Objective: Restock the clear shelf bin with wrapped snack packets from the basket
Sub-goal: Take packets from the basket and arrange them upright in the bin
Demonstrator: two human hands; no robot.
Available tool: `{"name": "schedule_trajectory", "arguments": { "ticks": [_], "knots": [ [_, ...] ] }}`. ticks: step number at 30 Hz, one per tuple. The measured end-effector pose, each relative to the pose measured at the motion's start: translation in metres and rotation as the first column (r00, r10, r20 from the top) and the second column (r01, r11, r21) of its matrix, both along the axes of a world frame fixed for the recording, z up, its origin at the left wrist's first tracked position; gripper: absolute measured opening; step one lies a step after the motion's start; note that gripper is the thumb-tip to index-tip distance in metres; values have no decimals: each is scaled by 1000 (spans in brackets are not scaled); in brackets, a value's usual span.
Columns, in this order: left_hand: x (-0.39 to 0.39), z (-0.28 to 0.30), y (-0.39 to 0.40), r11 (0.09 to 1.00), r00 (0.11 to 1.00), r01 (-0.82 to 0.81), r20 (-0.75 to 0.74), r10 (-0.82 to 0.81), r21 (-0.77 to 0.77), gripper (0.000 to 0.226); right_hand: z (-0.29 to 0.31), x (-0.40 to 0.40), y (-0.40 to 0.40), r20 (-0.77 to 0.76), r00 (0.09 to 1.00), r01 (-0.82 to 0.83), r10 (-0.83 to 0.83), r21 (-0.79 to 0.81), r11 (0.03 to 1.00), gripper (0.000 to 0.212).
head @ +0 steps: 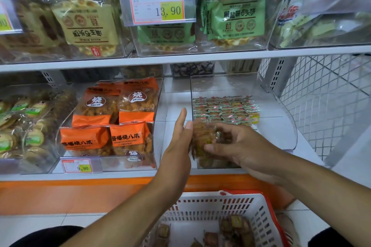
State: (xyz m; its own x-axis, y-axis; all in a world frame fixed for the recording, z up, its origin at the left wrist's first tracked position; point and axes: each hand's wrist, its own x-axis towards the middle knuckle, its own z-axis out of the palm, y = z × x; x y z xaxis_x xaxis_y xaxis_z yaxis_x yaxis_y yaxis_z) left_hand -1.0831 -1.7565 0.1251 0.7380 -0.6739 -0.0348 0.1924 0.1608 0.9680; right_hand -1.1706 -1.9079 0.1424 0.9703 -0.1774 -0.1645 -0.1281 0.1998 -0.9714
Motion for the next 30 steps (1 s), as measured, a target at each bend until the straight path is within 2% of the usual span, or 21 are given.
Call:
{"name": "schedule_trajectory", "arguments": {
  "ticks": [2,5,7,11,16,19,22,24,25,26,27,28,29,30],
  "knots": [
    [-3,4,-3,1000,998,-16,-53,16,-4,21,2,-1,-1,42,999,27,-18,-217,976,54],
    [-2,6,-3,999,981,-40,-187,42,19,48,5,-2,0,152,987,136,-54,-604,786,56],
    [-2,8,-4,1000,970,1,-242,2,12,62,5,-2,3,194,980,167,-34,-726,667,55],
    [-2,3,-8,1000,932,-14,-363,21,23,66,5,-3,10,211,976,144,54,-813,563,57],
    [0,-1,-14,999,930,13,-368,7,50,71,11,-3,6,181,980,136,81,-911,390,62],
    [0,-1,-19,995,934,71,-356,-41,72,74,18,-4,0,132,985,77,113,-915,397,58],
    [-1,2,-23,982,931,186,-326,-165,34,77,33,-4,-19,40,996,2,81,-905,426,52],
    [-5,5,-27,978,970,184,-180,-164,98,62,47,-3,-50,-52,999,-55,17,-925,376,42],
    [-7,4,-31,975,989,145,-45,-139,166,51,53,-2,-69,-111,993,-96,-40,-957,274,36],
    [-7,1,-34,969,983,86,139,-120,231,43,57,1,-86,-161,980,-148,-117,-983,110,33],
    [-7,-4,-36,956,927,31,348,-136,291,40,57,4,-102,-186,961,-206,-207,-975,-83,35],
    [-6,-9,-40,934,821,-6,535,-199,356,45,54,9,-114,-197,937,-271,-287,-931,-246,40],
    [-5,-15,-43,907,684,-37,673,-283,419,53,47,15,-120,-221,913,-340,-344,-877,-340,44],
    [-3,-20,-46,878,540,-75,759,-363,473,61,38,23,-124,-261,887,-408,-380,-829,-382,47]
  ]
}}
